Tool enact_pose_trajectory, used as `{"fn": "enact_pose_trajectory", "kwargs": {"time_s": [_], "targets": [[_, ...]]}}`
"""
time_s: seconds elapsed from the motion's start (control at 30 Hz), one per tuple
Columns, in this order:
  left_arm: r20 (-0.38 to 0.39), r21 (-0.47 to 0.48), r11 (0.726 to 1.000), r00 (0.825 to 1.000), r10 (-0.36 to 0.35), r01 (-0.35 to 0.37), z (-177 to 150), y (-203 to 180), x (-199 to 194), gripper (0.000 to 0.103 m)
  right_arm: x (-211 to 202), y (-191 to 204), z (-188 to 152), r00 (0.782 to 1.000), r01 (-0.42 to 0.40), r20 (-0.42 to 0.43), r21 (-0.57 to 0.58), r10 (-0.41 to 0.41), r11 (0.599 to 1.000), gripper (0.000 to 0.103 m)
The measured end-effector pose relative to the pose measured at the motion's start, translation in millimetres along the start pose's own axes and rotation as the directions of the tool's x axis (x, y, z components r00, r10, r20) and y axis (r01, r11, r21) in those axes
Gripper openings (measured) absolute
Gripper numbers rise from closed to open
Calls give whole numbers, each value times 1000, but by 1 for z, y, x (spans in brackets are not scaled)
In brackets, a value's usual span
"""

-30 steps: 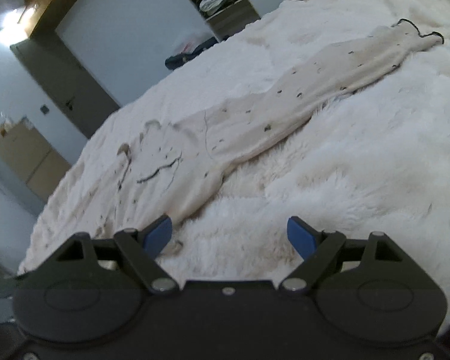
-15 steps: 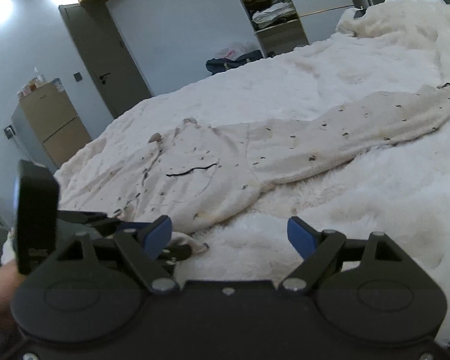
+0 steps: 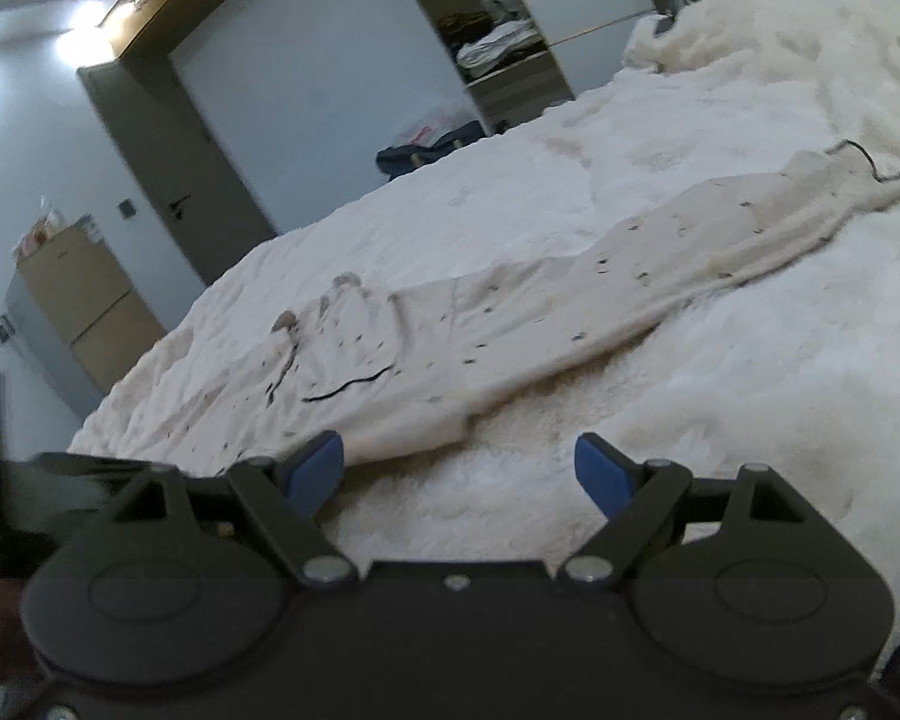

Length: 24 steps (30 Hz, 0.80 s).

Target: Fold clothes

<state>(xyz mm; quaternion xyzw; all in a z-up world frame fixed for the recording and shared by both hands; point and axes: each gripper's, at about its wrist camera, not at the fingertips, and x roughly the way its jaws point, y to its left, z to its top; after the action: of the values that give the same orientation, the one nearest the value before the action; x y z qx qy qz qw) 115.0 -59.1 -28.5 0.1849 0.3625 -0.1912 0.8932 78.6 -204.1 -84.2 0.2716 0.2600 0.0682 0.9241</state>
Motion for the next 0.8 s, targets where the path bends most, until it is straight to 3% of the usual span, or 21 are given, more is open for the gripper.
{"fn": "enact_pose_trajectory", "kwargs": {"time_s": [0.13,0.3,0.4,0.47,0.5,0.53,0.63,0.73,0.8], "targets": [[49,6,1000,999,21,-22,9,17,-36,7,1,-2,0,1000,0,-4,11,0,1000,83],[39,32,998,998,-52,51,12,6,-40,10,2,-2,0,1000,5,-8,10,-5,1000,83],[10,140,986,995,-97,95,6,-33,-19,10,3,-3,0,1000,7,-10,9,-7,1000,83],[-5,194,978,997,-81,80,2,-51,-1,23,3,-3,0,1000,9,-12,9,-9,1000,83],[-10,221,973,998,-58,58,0,-58,9,37,3,-3,0,1000,10,-13,9,-10,1000,83],[-14,248,968,999,-34,37,-3,-66,19,43,3,-3,0,1000,11,-14,9,-11,1000,83],[-40,281,960,999,19,-7,-7,-82,50,43,4,-3,0,1000,14,-16,8,-14,1000,83],[-68,234,972,998,-6,22,-6,-84,67,42,5,-4,-1,1000,16,-19,8,-16,1000,83],[-76,224,975,997,13,4,-8,-83,75,39,5,-4,-1,1000,18,-20,7,-18,1000,83]]}}
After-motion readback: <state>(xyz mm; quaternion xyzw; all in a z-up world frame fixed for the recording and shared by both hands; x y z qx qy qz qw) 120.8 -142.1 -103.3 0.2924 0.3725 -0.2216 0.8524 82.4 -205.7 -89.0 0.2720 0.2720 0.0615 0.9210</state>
